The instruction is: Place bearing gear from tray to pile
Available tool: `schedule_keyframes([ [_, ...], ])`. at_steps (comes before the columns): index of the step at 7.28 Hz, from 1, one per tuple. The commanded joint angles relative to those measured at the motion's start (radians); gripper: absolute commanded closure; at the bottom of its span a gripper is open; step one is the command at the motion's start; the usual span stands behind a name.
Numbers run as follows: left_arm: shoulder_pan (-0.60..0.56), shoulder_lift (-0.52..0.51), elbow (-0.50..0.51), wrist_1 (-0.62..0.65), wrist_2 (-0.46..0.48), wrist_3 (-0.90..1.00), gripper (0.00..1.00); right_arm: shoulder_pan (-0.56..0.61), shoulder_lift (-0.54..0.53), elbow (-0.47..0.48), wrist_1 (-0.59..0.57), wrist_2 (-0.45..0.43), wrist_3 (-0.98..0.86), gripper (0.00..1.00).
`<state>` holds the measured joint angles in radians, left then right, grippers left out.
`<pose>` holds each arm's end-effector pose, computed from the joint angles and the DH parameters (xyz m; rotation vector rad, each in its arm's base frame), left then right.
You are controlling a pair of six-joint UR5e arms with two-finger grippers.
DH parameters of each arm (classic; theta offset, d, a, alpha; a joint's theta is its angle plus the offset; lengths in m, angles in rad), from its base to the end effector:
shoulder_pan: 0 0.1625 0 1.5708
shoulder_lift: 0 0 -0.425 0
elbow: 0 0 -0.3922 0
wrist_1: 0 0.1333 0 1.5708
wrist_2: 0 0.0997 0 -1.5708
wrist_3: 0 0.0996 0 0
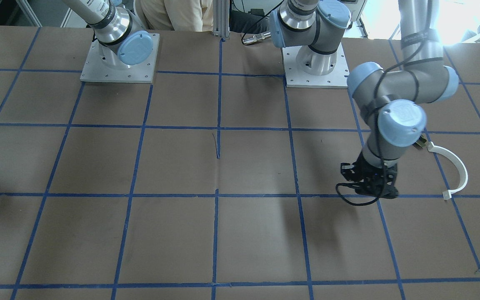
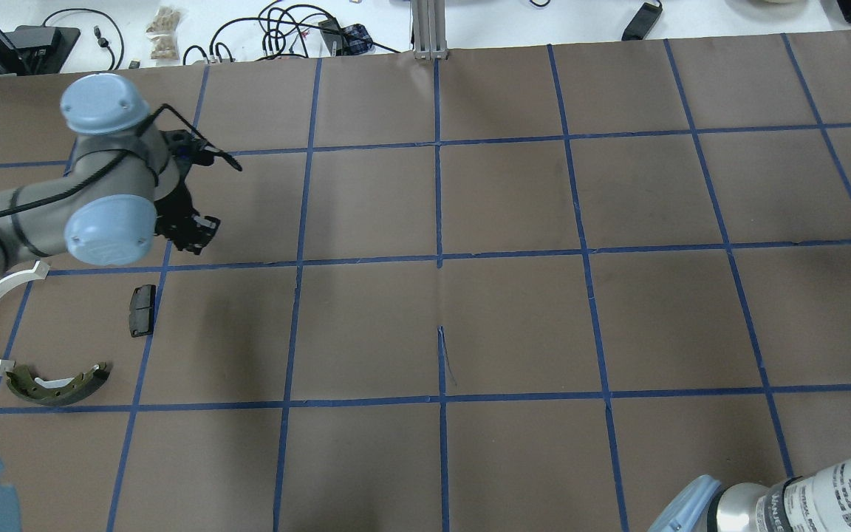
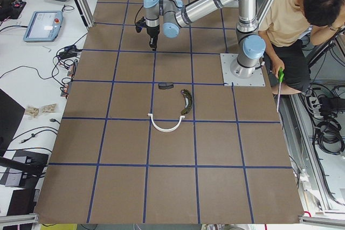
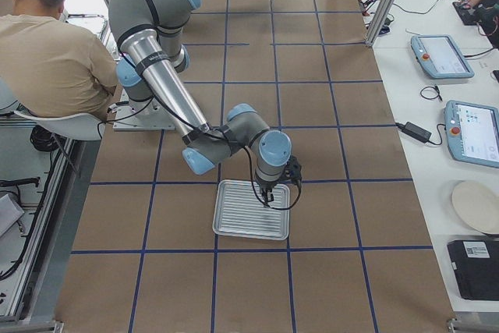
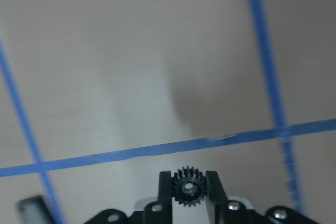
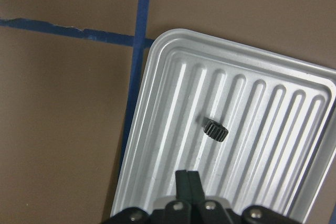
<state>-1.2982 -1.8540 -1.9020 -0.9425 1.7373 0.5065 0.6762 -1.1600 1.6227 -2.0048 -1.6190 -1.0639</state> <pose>0.0330 -0.5518 0.2476 0.3462 2.9612 0.0753 -0.4012 -0.4867 0.2748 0.2663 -3.1260 -0.0879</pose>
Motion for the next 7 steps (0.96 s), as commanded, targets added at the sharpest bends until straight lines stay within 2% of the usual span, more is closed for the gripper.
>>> schedule_keyframes([
  [1, 0.242, -0.013, -0.002, 0.002, -0.062, 0.295, 1.00, 0.005, 0.006, -0.003, -0.011, -0.002, -0.008, 1.00],
  [2, 0.307, -0.030, -0.006, 0.002, -0.094, 0.364, 1.00, 0.005, 0.010, -0.003, -0.015, -0.001, -0.011, 1.00],
  [3, 0.350, -0.043, -0.005, 0.002, -0.114, 0.395, 1.00, 0.005, 0.017, -0.001, -0.017, 0.001, -0.017, 0.84],
  [4, 0.376, -0.054, -0.012, -0.002, -0.169, 0.409, 1.00, 0.005, 0.043, -0.007, -0.023, 0.001, -0.030, 0.57],
  [5, 0.379, -0.066, -0.028, 0.002, -0.168, 0.409, 1.00, 0.003, 0.093, -0.009, -0.101, 0.001, -0.089, 0.39],
  [6, 0.379, -0.070, -0.031, 0.002, -0.168, 0.406, 0.59, -0.003, 0.144, -0.012, -0.168, 0.004, -0.126, 0.37],
  [7, 0.379, -0.071, -0.031, 0.001, -0.170, 0.403, 0.45, -0.003, 0.154, -0.012, -0.182, 0.002, -0.134, 0.37],
])
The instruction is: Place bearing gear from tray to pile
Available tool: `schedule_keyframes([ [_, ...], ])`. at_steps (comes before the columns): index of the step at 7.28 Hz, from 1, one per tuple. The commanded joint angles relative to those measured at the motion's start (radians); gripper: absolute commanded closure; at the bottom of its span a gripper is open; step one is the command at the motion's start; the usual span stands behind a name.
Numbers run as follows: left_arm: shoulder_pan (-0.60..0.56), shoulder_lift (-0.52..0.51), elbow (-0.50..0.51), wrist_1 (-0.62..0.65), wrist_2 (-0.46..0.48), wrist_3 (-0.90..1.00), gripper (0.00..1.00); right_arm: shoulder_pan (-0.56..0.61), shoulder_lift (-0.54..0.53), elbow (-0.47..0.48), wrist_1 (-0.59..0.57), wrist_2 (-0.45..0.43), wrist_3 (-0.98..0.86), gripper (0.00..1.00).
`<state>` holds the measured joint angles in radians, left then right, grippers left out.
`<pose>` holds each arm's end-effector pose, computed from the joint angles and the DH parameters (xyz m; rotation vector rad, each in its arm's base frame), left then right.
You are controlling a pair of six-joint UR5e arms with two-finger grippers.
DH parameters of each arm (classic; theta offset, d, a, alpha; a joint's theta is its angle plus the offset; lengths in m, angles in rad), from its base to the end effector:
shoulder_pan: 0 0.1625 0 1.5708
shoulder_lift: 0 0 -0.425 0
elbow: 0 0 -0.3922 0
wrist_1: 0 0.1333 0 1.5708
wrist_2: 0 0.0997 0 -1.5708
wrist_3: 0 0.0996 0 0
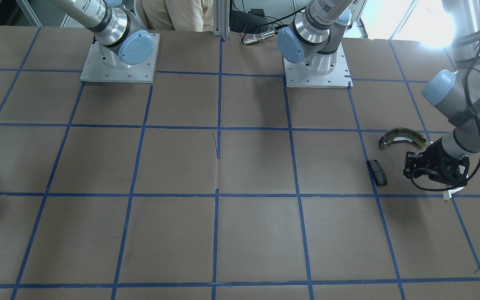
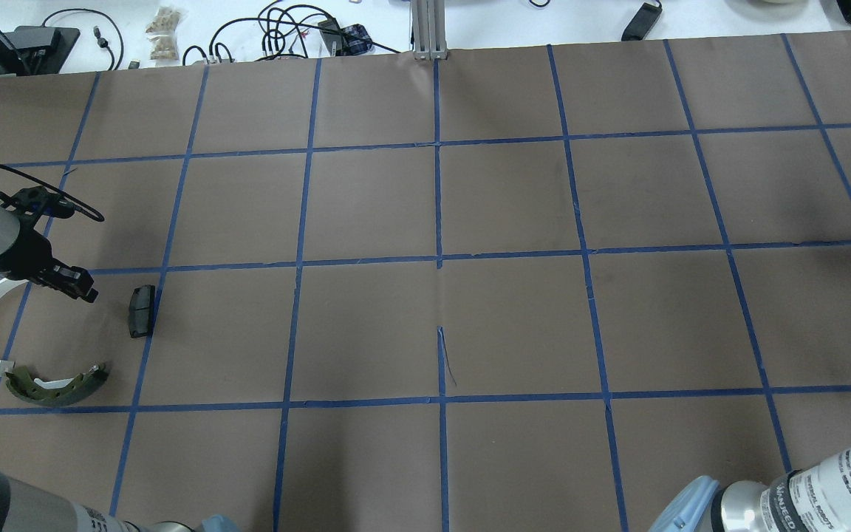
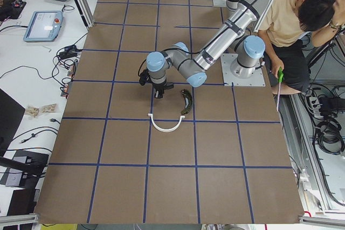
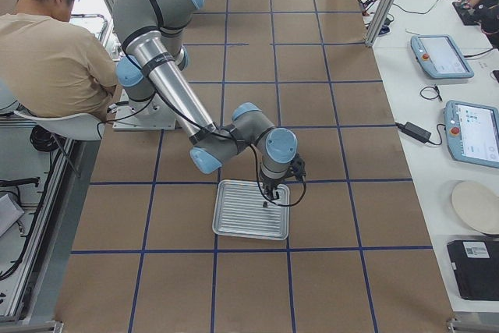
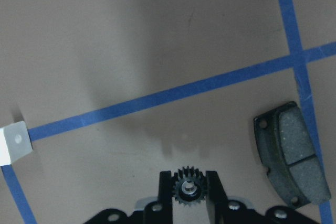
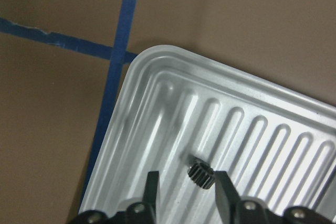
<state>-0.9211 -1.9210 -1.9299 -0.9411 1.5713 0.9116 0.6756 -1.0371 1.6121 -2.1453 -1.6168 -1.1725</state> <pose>0.2175 -0.5065 0.1990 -0.4028 -3.0583 -0.0878 -0.4228 -0.5038 0.2156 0.4309 -3.0879 -0.0620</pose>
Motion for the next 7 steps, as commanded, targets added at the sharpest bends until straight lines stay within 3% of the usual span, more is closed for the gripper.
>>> schedule_keyframes([
  [1, 0.002, -0.004, -0.001, -0.001, -0.004, -0.002, 0.43, -0.002, 0.032, 0.002, -0.042, 0.000, -0.022, 0.38],
  [5, 0.001, -0.024, 0.000, -0.001, -0.002, -0.013, 0.26, -0.002, 0.049, 0.011, -0.044, -0.038, -0.050, 0.48],
  [7, -0.002, -0.019, 0.002, -0.001, -0.005, -0.014, 0.26, -0.004, 0.049, 0.012, -0.044, -0.052, -0.106, 0.58],
])
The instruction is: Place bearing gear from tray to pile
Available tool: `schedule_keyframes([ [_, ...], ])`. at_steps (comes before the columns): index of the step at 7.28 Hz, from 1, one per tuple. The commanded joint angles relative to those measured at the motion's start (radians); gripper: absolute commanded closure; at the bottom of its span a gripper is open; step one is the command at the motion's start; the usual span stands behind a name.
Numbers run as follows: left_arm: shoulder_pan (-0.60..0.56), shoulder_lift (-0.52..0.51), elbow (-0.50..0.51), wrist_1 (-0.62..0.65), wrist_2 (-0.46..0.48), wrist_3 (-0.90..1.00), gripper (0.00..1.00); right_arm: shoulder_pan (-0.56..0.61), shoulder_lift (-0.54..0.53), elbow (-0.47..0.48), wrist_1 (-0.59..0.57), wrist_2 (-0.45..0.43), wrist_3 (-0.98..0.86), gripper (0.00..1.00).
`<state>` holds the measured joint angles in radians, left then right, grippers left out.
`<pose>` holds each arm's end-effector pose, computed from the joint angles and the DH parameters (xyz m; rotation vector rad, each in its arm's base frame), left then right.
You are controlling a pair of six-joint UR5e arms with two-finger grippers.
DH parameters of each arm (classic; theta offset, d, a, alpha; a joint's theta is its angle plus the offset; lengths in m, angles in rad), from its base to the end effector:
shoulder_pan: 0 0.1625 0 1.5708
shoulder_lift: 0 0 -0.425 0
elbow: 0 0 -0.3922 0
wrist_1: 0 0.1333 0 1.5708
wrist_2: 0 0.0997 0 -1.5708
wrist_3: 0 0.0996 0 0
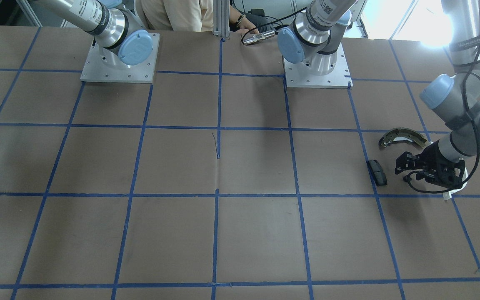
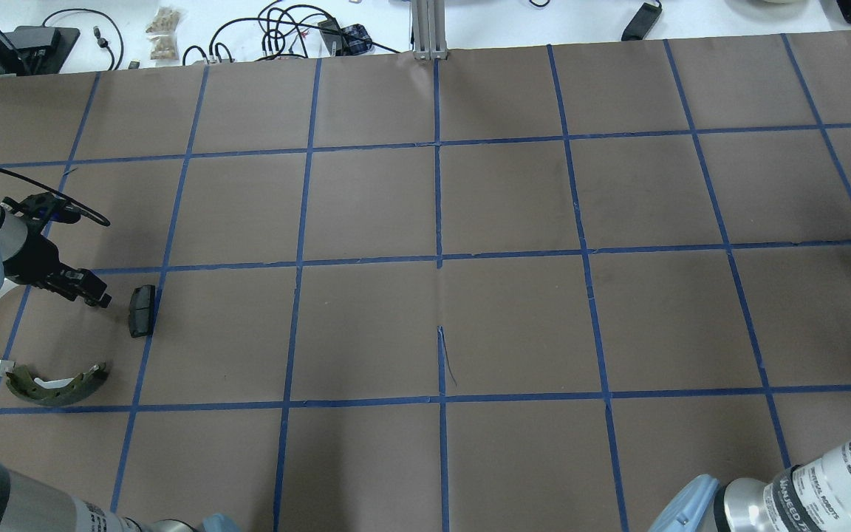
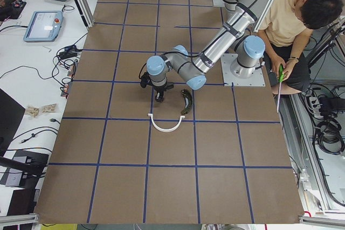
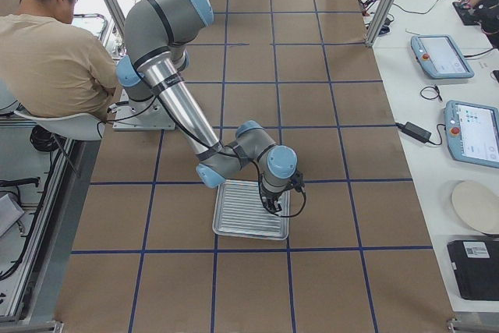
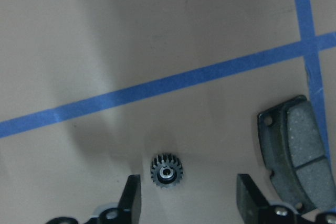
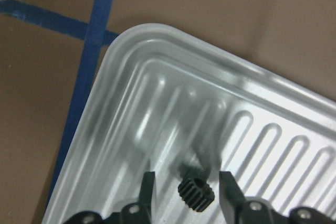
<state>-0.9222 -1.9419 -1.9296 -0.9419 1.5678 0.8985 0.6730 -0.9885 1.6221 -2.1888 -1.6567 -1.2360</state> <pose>0.2170 -0.5075 0.1879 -0.3820 -3.0431 -0.1077 -0.4289 -0.5014 0.1845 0.5246 -3.0666 -0.1288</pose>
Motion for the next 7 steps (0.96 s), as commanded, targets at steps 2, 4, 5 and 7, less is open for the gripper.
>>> schedule_keyframes([
  [2, -0.004, 0.006, 0.000, -0.001, -0.003, -0.001, 0.26, -0.001, -0.001, 0.002, 0.001, -0.048, -0.086, 0.69],
  [4, -0.032, 0.049, 0.012, -0.017, 0.001, -0.019, 0.14, -0.001, -0.007, -0.007, 0.013, -0.055, -0.103, 0.88],
  [5, -0.081, 0.078, 0.014, -0.044, 0.003, -0.073, 0.14, -0.001, -0.015, -0.008, 0.020, -0.069, -0.100, 0.93],
  [7, -0.179, 0.145, 0.003, -0.083, 0.001, -0.174, 0.11, 0.011, -0.126, -0.008, 0.111, -0.071, -0.033, 0.96],
])
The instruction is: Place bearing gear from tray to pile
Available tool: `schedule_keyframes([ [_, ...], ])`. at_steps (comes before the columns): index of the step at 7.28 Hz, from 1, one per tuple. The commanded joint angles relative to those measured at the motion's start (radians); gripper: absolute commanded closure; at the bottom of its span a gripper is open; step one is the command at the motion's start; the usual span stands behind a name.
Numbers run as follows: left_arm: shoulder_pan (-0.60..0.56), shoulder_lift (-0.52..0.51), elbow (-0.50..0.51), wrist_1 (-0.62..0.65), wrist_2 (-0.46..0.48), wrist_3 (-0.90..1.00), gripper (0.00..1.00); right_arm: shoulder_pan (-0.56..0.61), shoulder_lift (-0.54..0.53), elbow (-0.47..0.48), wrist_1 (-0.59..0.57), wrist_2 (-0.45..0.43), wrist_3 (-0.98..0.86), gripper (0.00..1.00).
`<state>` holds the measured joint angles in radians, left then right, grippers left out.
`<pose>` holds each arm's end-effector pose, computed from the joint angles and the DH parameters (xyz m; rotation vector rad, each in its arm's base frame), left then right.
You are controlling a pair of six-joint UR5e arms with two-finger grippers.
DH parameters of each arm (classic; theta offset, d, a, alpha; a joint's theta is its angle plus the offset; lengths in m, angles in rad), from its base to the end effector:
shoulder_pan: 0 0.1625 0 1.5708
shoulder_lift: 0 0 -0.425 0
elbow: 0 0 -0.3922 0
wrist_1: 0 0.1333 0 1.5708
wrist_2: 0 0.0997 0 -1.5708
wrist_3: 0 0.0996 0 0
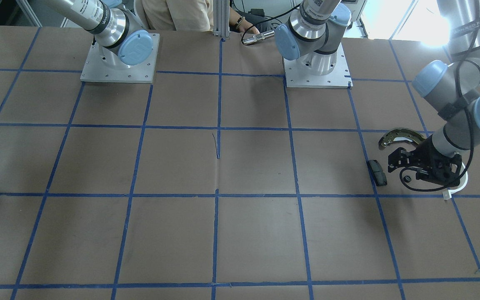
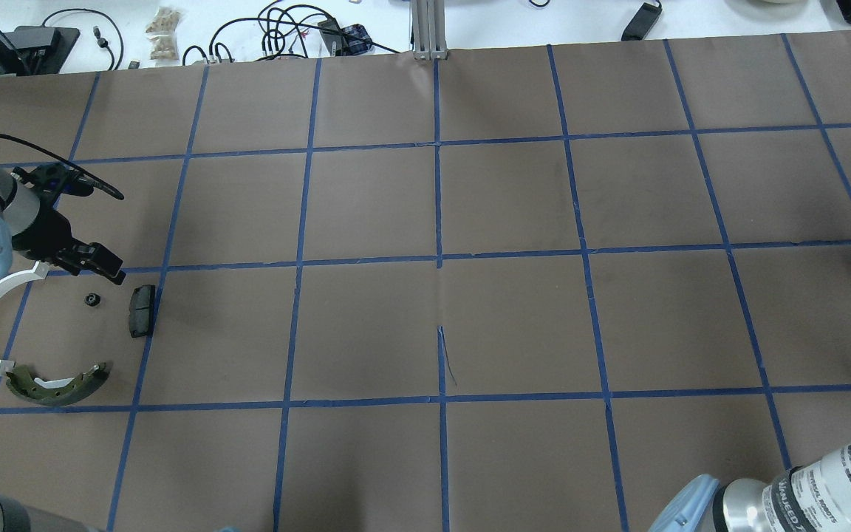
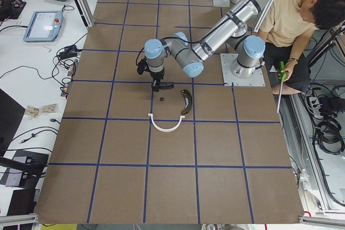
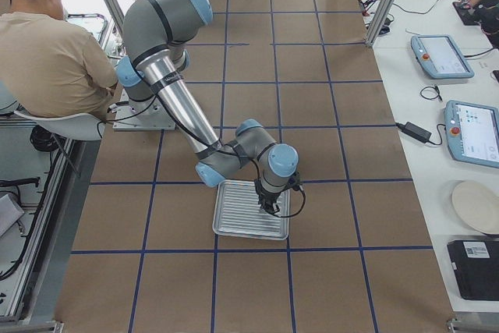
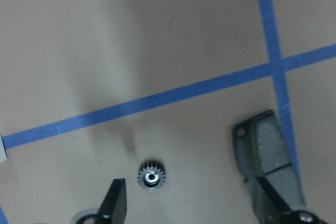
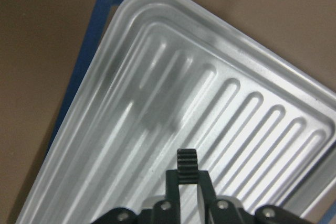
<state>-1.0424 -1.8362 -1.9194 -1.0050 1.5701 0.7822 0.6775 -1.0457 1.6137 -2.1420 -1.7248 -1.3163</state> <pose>0.1504 -0.5222 0.2424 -0.3937 -3.0861 -0.0588 -0.4275 -0.4954 0.2212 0.6425 -2.9943 -0.2089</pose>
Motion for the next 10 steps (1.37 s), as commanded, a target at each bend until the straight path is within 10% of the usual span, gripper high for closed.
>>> schedule_keyframes([
  [1, -0.106, 0.064, -0.007, -0.042, -0.001, -0.130, 0.11, 0.042, -0.123, 0.000, 0.152, -0.002, 0.128, 0.97],
  [5, -0.353, 0.115, -0.007, -0.058, 0.001, -0.530, 0.03, 0.429, -0.411, 0.006, 0.656, 0.077, 0.915, 0.97],
  [8, -0.444, 0.106, -0.006, -0.056, -0.007, -0.690, 0.00, 0.837, -0.415, -0.005, 0.627, 0.291, 1.575, 0.96],
  [10, -0.479, 0.100, 0.003, -0.047, -0.007, -0.730, 0.00, 0.995, -0.331, 0.002, 0.391, 0.502, 1.875, 0.96],
])
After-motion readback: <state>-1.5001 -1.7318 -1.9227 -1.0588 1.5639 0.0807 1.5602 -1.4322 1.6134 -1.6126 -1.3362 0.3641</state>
